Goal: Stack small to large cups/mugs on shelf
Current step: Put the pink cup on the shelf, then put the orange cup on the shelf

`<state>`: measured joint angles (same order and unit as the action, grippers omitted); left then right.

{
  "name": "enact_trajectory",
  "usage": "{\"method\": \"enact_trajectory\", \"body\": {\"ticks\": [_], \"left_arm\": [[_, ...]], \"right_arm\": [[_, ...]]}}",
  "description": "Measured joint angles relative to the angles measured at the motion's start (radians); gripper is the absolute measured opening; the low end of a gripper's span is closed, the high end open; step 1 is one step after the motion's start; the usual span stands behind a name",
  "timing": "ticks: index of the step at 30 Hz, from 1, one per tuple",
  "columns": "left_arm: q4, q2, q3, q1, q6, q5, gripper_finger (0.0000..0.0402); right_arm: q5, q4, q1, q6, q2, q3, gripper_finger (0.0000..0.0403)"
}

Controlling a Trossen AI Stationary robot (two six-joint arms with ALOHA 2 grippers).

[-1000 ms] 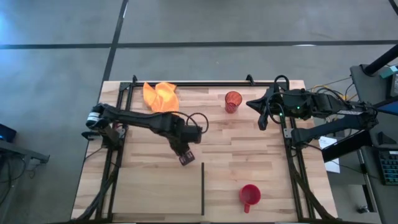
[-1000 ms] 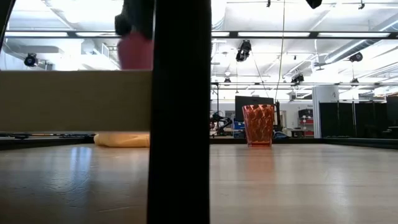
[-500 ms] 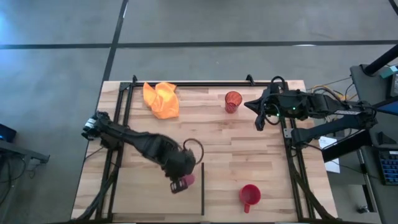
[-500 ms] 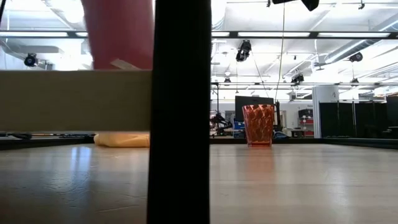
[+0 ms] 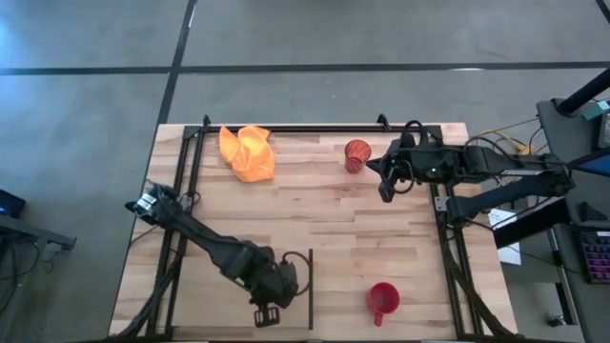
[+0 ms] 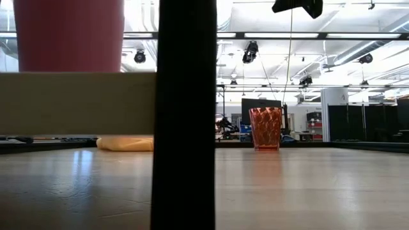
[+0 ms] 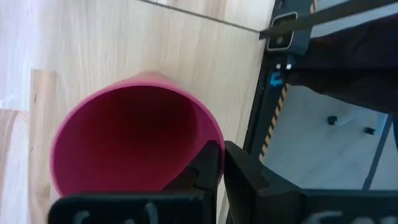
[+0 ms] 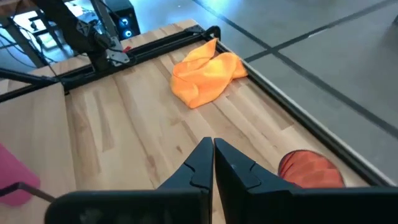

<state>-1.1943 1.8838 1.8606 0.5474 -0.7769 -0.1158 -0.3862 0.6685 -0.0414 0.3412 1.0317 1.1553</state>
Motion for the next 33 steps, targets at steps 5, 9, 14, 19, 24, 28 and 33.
{"method": "enact_trajectory", "body": {"ticks": [5,9,14,19,24,28,33], "left_arm": [[0.021,0.007,-0.001,-0.001,-0.001,0.0,0.0],[0.043,0.007,-0.002,-0.002,-0.002,0.001,0.0011],[0.077,0.007,-0.002,-0.002,-0.002,-0.001,0.0048],[0.085,0.006,-0.002,-0.002,-0.029,-0.008,0.0079],[0.09,-0.003,0.015,-0.003,-0.08,-0.01,0.0084],[0.087,-0.013,0.053,-0.004,-0.081,-0.006,0.0081],[0.036,-0.014,0.134,-0.013,-0.06,0.076,0.0069]], "right_arm": [[0.013,0.002,-0.001,0.025,0.012,0.0,0.0009],[0.061,0.005,-0.004,0.028,0.012,0.0,0.0009],[0.08,0.008,-0.007,0.052,0.01,0.0,0.0009],[0.08,0.008,-0.007,0.052,0.01,0.0,0.0009],[0.08,0.008,-0.007,0.052,0.01,0.0,0.0009],[0.084,0.008,-0.007,0.068,0.01,0.0,0.0009],[0.144,0.006,-0.006,0.106,0.01,0.0,0.0009]]}}
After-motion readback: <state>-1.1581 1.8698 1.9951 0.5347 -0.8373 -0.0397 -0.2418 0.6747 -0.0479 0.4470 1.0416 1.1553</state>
